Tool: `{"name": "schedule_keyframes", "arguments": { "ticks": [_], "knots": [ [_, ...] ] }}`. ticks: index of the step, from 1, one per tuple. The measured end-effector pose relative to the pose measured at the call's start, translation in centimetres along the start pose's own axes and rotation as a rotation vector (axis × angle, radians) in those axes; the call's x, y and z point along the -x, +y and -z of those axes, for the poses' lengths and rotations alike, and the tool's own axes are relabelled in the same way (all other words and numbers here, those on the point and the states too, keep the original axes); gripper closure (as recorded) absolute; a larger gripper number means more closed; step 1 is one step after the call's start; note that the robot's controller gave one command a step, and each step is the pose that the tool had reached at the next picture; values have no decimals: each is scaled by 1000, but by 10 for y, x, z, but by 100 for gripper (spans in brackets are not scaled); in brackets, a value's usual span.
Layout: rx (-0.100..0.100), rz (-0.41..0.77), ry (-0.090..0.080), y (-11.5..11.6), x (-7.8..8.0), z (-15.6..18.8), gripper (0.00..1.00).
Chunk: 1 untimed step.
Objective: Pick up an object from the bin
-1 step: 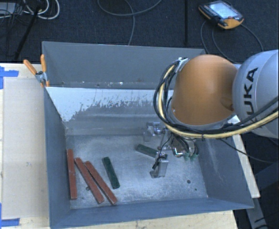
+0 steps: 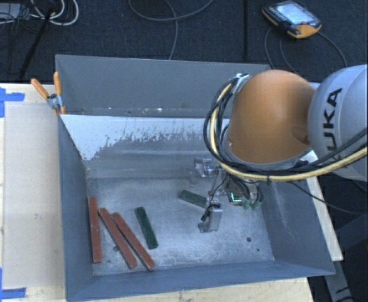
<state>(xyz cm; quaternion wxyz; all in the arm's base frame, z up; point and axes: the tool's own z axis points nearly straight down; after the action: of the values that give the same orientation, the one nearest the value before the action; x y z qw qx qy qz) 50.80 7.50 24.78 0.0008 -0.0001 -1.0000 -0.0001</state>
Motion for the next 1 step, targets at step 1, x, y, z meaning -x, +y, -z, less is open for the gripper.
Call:
{"name": "schedule_keyframes", "arguments": {
  "ticks": [1],
  "knots": [
    [1,33,-6,-3,96,-151,100]
  ]
}}
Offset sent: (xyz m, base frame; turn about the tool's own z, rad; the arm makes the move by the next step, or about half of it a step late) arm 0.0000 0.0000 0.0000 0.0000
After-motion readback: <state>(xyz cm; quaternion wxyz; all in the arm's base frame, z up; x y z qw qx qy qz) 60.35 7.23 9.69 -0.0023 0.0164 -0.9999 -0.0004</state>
